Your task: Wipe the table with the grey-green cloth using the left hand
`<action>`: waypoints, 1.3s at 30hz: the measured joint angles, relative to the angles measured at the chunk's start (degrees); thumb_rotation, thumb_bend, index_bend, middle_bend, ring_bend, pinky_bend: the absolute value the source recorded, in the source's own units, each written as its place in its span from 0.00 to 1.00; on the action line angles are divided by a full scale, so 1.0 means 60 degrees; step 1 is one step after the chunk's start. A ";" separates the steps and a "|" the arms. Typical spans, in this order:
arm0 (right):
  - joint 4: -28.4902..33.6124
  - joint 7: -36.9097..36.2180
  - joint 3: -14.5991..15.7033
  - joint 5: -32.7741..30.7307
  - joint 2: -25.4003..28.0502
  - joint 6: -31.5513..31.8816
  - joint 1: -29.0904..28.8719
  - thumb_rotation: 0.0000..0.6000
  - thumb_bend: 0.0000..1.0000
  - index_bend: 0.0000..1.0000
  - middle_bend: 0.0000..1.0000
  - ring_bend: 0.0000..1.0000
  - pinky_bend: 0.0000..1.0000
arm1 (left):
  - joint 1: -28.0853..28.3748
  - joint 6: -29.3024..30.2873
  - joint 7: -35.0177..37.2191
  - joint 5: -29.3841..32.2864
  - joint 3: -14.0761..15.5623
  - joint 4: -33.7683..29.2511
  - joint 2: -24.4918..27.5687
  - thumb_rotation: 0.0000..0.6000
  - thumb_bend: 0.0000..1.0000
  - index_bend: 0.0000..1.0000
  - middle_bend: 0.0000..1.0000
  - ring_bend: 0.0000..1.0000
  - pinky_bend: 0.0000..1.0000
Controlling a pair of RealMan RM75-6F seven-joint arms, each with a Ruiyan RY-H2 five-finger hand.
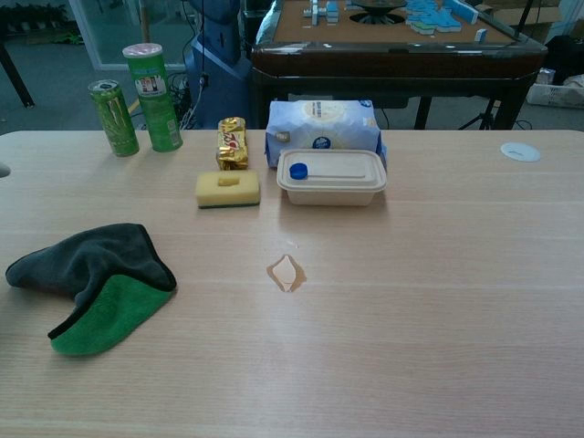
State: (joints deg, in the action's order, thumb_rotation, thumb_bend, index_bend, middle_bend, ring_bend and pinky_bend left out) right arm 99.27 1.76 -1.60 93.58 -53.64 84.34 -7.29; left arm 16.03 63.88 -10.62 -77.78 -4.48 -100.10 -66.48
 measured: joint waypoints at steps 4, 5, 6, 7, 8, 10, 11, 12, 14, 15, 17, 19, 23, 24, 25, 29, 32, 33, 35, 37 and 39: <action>0.0019 0.0015 0.0012 -0.0032 0.0029 0.0066 0.0065 1.00 0.30 0.20 0.13 0.03 0.10 | 0.0523 -0.0580 -0.0565 0.0649 -0.0129 0.0191 -0.0543 1.00 0.14 0.00 0.00 0.00 0.06; 0.0016 0.0012 0.0018 -0.0042 0.0032 0.0083 0.0086 1.00 0.30 0.20 0.13 0.03 0.10 | 0.0663 -0.0731 -0.0702 0.0860 -0.0170 0.0253 -0.0697 1.00 0.13 0.00 0.00 0.00 0.06; 0.0012 0.0008 0.0023 -0.0052 0.0034 0.0089 0.0098 1.00 0.30 0.20 0.13 0.03 0.10 | 0.0767 -0.0834 -0.0802 0.1017 -0.0201 0.0301 -0.0817 1.00 0.13 0.00 0.00 0.00 0.06; 0.0008 0.0006 0.0025 -0.0063 0.0035 0.0092 0.0106 1.00 0.30 0.20 0.13 0.03 0.10 | 0.0870 -0.0926 -0.0901 0.1167 -0.0233 0.0348 -0.0941 1.00 0.13 0.00 0.00 0.00 0.06; 0.0002 0.0000 0.0026 -0.0080 0.0034 0.0098 0.0119 1.00 0.30 0.20 0.13 0.03 0.10 | 0.1004 -0.1025 -0.1032 0.1348 -0.0275 0.0408 -0.1110 1.00 0.13 0.00 0.00 0.00 0.06; -0.0010 -0.0018 0.0024 -0.0102 0.0028 0.0102 0.0131 1.00 0.30 0.20 0.13 0.03 0.10 | 0.1188 -0.1127 -0.1239 0.1569 -0.0330 0.0504 -0.1353 1.00 0.12 0.00 0.00 0.00 0.06; -0.0017 -0.0028 0.0023 -0.0104 0.0027 0.0104 0.0133 1.00 0.30 0.20 0.13 0.03 0.10 | 0.1296 -0.1179 -0.1377 0.1705 -0.0361 0.0571 -0.1495 1.00 0.12 0.00 0.00 0.00 0.06; -0.0024 -0.0036 0.0021 -0.0104 0.0024 0.0107 0.0135 1.00 0.30 0.20 0.13 0.03 0.10 | 0.1365 -0.1213 -0.1480 0.1812 -0.0380 0.0618 -0.1587 1.00 0.12 0.00 0.00 0.00 0.06; -0.0043 -0.0052 0.0017 -0.0108 0.0020 0.0116 0.0142 1.00 0.30 0.20 0.13 0.03 0.10 | 0.1555 -0.1305 -0.1744 0.2142 -0.0429 0.0744 -0.1834 1.00 0.12 0.00 0.00 0.00 0.06; -0.0051 -0.0060 0.0016 -0.0118 0.0020 0.0116 0.0146 1.00 0.30 0.20 0.13 0.03 0.10 | 0.1604 -0.1324 -0.1811 0.2229 -0.0440 0.0781 -0.1897 1.00 0.12 0.00 0.00 0.00 0.06; -0.0074 -0.0084 0.0013 -0.0142 0.0019 0.0115 0.0155 1.00 0.30 0.20 0.13 0.03 0.10 | 0.1759 -0.1370 -0.2062 0.2525 -0.0469 0.0908 -0.2099 1.00 0.12 0.00 0.00 0.00 0.06; -0.0096 -0.0115 0.0009 -0.0169 0.0014 0.0112 0.0162 1.00 0.30 0.20 0.13 0.03 0.10 | 0.1871 -0.1382 -0.2268 0.2791 -0.0494 0.1003 -0.2267 1.00 0.12 0.00 0.00 0.00 0.06; -0.0161 -0.0191 0.0010 -0.0197 0.0005 0.0114 0.0184 1.00 0.30 0.20 0.13 0.03 0.10 | 0.2106 -0.1323 -0.2754 0.3421 -0.0545 0.1214 -0.2649 1.00 0.12 0.00 0.00 0.00 0.06; -0.0174 -0.0206 0.0011 -0.0193 0.0007 0.0127 0.0190 1.00 0.30 0.20 0.13 0.03 0.10 | 0.2154 -0.1305 -0.2852 0.3562 -0.0554 0.1260 -0.2721 1.00 0.12 0.00 0.00 0.00 0.06; -0.0184 -0.0217 0.0011 -0.0191 0.0008 0.0137 0.0197 1.00 0.30 0.20 0.13 0.03 0.10 | 0.2202 -0.1290 -0.2941 0.3699 -0.0560 0.1306 -0.2788 1.00 0.12 0.00 0.00 0.00 0.06; -0.0242 -0.0298 0.0012 -0.0217 0.0022 0.0189 0.0246 1.00 0.30 0.20 0.13 0.03 0.10 | 0.2401 -0.1211 -0.3352 0.4314 -0.0557 0.1577 -0.3048 1.00 0.12 0.00 0.00 0.00 0.06; -0.0278 -0.0355 0.0017 -0.0219 0.0021 0.0219 0.0273 1.00 0.30 0.20 0.13 0.03 0.10 | 0.2508 -0.1113 -0.3622 0.4723 -0.0533 0.1834 -0.3227 1.00 0.12 0.00 0.00 0.00 0.06; -0.0289 -0.0367 0.0018 -0.0220 0.0019 0.0224 0.0280 1.00 0.30 0.20 0.13 0.03 0.10 | 0.2536 -0.1085 -0.3680 0.4826 -0.0524 0.1911 -0.3279 1.00 0.12 0.00 0.00 0.00 0.06; -0.0309 -0.0391 0.0018 -0.0222 0.0012 0.0227 0.0287 1.00 0.30 0.20 0.13 0.03 0.10 | 0.2572 -0.1036 -0.3698 0.4941 -0.0507 0.2061 -0.3378 1.00 0.12 0.01 0.00 0.00 0.08; -0.0324 -0.0410 0.0016 -0.0218 0.0007 0.0233 0.0290 1.00 0.30 0.20 0.13 0.03 0.10 | 0.2581 -0.1030 -0.3594 0.4944 -0.0494 0.2120 -0.3422 1.00 0.12 0.05 0.00 0.01 0.14; -0.0332 -0.0421 0.0011 -0.0220 0.0004 0.0228 0.0288 1.00 0.30 0.20 0.13 0.03 0.10 | 0.2582 -0.1026 -0.3396 0.4867 -0.0481 0.2206 -0.3481 1.00 0.12 0.13 0.00 0.06 0.25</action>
State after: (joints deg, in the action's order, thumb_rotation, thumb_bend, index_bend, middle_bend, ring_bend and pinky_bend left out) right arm 97.28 -0.76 -1.53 92.26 -53.61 85.71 -5.56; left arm 31.53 57.72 -31.00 -48.58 -7.36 -86.87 -87.37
